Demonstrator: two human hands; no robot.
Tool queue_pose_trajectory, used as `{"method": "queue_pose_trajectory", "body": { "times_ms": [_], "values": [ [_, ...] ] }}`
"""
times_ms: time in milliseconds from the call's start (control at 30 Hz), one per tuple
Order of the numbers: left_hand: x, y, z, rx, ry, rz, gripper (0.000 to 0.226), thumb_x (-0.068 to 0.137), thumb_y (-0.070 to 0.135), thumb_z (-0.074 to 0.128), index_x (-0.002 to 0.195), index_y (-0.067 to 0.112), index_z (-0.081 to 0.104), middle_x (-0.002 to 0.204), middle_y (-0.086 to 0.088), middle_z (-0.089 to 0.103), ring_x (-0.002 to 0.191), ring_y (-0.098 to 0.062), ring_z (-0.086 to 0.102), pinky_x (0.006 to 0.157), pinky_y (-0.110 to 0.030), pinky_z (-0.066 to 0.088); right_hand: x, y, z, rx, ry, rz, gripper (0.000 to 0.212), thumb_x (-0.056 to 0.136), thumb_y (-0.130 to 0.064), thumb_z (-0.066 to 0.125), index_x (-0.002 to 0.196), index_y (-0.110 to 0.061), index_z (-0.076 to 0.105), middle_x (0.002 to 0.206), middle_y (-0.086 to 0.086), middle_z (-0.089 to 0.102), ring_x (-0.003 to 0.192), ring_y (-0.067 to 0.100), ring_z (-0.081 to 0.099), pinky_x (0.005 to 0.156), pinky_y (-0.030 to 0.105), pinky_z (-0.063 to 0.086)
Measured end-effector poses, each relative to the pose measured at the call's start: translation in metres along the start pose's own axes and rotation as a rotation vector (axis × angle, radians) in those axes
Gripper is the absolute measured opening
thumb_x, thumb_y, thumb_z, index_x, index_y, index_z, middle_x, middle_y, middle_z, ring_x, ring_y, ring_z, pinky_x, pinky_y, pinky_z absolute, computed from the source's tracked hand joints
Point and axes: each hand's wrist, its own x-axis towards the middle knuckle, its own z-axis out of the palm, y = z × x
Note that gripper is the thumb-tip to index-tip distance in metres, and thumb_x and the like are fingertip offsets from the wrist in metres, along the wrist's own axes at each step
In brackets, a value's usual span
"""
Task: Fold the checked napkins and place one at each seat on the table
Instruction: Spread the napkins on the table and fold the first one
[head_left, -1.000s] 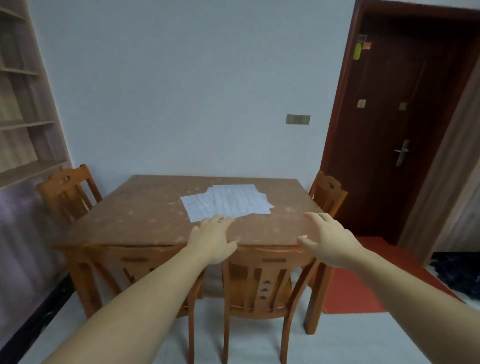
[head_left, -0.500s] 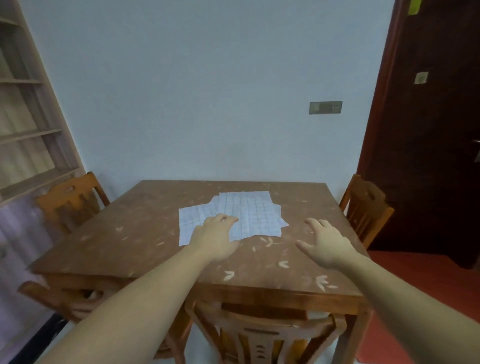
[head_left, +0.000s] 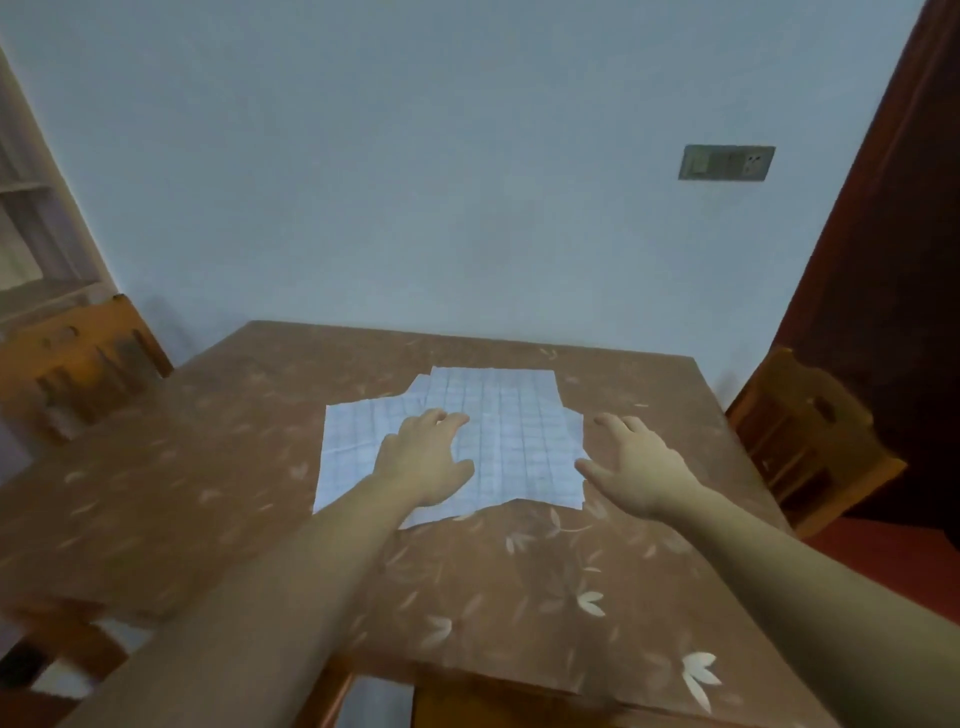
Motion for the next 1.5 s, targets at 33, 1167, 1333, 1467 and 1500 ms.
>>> {"method": "queue_pose_trajectory", "body": {
  "times_ms": [33,1167,1333,1467,1500],
  "values": [
    [0.019,-0.009,0.009,-0.009,-0.017,-0.005,0.062,0.092,0.044,0.052,0.148,0.032,0.030,0.155,0.004,0.030,0.139,-0.024,0.032,0.106,-0.045,0.036,0.020,0.001,0.010,-0.007,-0.021,0.010,0.068,0.093,-0.050,0.049,0.150,-0.024,0.026,0.154,0.002,0.032,0.133,0.028,0.042,0.104,0.045,0.039],
    [0.264,-0.127,0.257,0.062,-0.169,-0.047,0.072,0.097,0.062,0.019,0.155,0.026,0.001,0.165,0.001,-0.006,0.150,-0.017,-0.010,0.121,-0.047,-0.008,0.286,0.037,0.291,-0.132,-0.187,-0.053,0.079,0.093,-0.068,0.014,0.156,-0.023,-0.001,0.165,0.000,-0.009,0.151,0.020,-0.013,0.121,0.047,-0.006],
    [0.223,-0.117,0.257,0.043,-0.169,-0.050,0.069,0.098,0.060,0.019,0.155,0.027,0.000,0.164,0.001,-0.008,0.150,-0.016,-0.012,0.120,-0.047,-0.009,0.248,0.041,0.287,-0.133,-0.202,-0.074,0.080,0.092,-0.069,0.010,0.156,-0.023,-0.003,0.164,0.000,-0.011,0.150,0.020,-0.016,0.121,0.046,-0.008],
    [0.182,-0.106,0.258,0.041,-0.195,-0.064,0.068,0.098,0.059,0.017,0.155,0.028,-0.003,0.164,0.002,-0.013,0.149,-0.015,-0.016,0.120,-0.047,-0.011,0.210,0.048,0.283,-0.141,-0.221,-0.095,0.082,0.090,-0.070,0.006,0.156,-0.024,-0.005,0.164,0.000,-0.012,0.150,0.019,-0.016,0.120,0.046,-0.009],
    [0.170,-0.102,0.258,0.038,-0.195,-0.067,0.068,0.098,0.059,0.017,0.155,0.028,-0.004,0.164,0.003,-0.013,0.149,-0.015,-0.016,0.120,-0.047,-0.011,0.199,0.050,0.283,-0.140,-0.221,-0.100,0.083,0.089,-0.072,0.004,0.156,-0.024,-0.005,0.164,0.000,-0.012,0.150,0.019,-0.016,0.120,0.045,-0.009]
  ]
}}
